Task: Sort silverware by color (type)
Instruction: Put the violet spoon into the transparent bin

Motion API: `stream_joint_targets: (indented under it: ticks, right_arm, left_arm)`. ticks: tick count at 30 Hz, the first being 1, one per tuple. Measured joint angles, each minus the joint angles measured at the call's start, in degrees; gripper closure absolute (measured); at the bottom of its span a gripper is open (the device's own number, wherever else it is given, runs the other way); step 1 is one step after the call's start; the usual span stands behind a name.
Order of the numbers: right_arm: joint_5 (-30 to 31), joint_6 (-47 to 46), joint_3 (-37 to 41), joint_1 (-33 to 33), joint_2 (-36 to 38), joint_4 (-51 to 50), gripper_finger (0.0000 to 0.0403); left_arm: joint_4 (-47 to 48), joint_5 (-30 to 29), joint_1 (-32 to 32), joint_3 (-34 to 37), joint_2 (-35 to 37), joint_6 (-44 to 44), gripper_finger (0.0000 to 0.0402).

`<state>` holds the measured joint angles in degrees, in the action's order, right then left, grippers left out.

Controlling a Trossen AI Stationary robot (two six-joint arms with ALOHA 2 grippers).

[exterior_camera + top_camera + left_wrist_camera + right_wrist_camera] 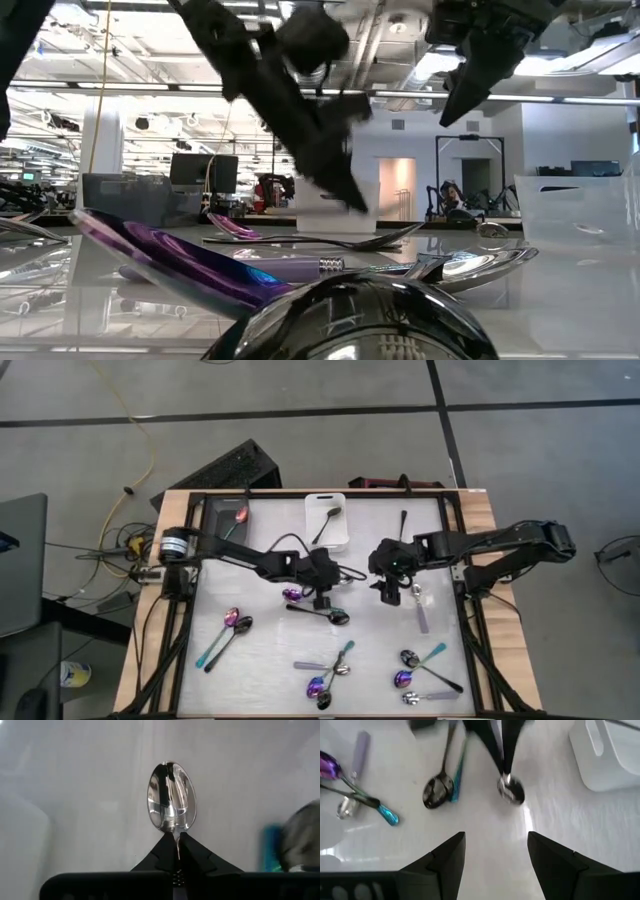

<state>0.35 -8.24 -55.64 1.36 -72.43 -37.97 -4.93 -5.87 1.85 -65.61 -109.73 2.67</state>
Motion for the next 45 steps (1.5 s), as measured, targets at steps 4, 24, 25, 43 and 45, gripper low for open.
stream_joint_targets:
  ticks: [4, 24, 25, 43, 45]
  right_arm:
    - [2.28, 0.58, 0.0, 0.01, 0.58, -1.03, 0.0165]
    - [2.27, -2.47, 31.17, 0.31, 0.55, 69.91, 0.0165]
    - [2.25, -3.9, 30.43, 0.16, 0.04, 68.89, 0.0165]
    - [5.82, -30.96, -3.88, 5.58, -22.99, 22.62, 0.0165]
    - [6.93, -32.01, -4.86, 5.15, -25.33, 20.56, 0.0165]
  left_arm:
    - [0.62, 0.06, 0.02, -0.17, 5.74, 2.2, 0.0401]
    - [-24.17, 9.1, 8.81, 19.04, 25.74, -7.72, 0.0401]
    - [-23.28, 10.03, 9.46, 19.24, 25.75, -8.56, 0.0401]
    - [-19.96, 18.29, 10.74, 22.53, 25.75, 5.68, 0.0401]
    - [-23.33, 21.1, 11.14, 25.15, 25.77, 4.5, 0.0401]
